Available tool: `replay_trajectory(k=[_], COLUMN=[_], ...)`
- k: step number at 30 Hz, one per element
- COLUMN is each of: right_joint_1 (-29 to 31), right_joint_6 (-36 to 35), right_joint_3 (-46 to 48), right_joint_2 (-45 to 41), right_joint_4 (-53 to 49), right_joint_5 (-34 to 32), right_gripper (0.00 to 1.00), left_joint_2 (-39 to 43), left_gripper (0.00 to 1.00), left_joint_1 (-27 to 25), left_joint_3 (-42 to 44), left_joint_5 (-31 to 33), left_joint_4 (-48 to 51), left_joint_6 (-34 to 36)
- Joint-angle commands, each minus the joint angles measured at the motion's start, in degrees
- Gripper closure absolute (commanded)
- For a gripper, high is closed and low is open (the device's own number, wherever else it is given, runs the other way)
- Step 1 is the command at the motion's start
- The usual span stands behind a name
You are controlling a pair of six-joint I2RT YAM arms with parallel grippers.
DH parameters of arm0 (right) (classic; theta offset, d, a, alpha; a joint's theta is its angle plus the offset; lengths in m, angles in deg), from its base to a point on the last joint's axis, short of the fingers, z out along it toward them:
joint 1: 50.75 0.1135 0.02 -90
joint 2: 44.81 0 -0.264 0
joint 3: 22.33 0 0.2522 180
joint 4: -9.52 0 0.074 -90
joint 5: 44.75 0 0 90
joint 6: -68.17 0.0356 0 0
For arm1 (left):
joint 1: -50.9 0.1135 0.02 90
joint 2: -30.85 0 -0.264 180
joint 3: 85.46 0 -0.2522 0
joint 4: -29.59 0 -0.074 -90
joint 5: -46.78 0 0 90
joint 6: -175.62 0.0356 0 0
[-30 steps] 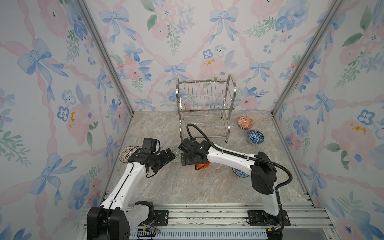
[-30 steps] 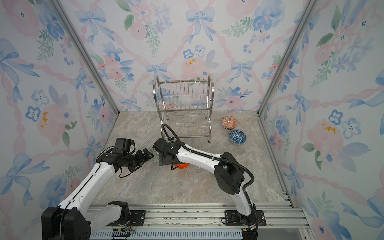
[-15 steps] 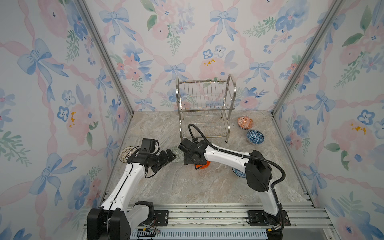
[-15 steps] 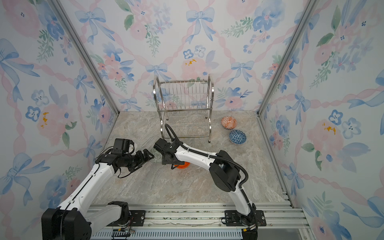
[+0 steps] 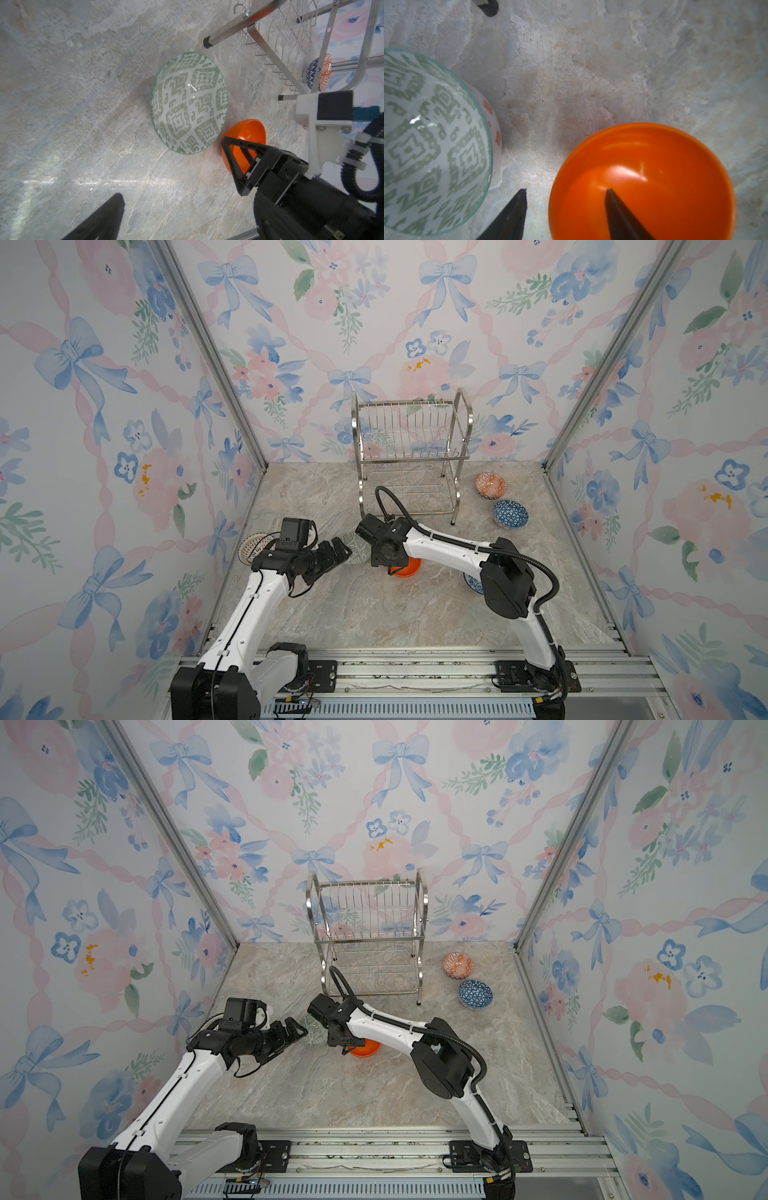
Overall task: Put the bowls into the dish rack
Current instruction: 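Lower the right gripper onto the orange bowl rim and close it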
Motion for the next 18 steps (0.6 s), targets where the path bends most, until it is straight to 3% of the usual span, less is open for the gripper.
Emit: replay_trajectory(k=[1,10,18], right_joint_1=[-1.03,-2.91,-3.51], right_joint_6=[-1.06,-1.41,-1.86], right_joint_3=[-3.06,-6.60,-7.95], right_joint_2=[2.14,4.80,6.14], right_joint_4=[-3.46,-5.57,-5.74], right_joint_5=[-1.68,-2.21,-1.40], right_gripper=[0.40,0.47,0.60], left_joint_2=[0.03,-0.27,-1.29], left_gripper=[0.02,0.02,0.02], left_joint_1=[0.31,0.30,0.40], left_joint_3=[0.58,-0.18,-0.36], left_joint_5=[-0.19,0.08,0.93], left_joint_4=[0.53,0.55,0.42], left_joint_6=[0.94,1.17,1.99])
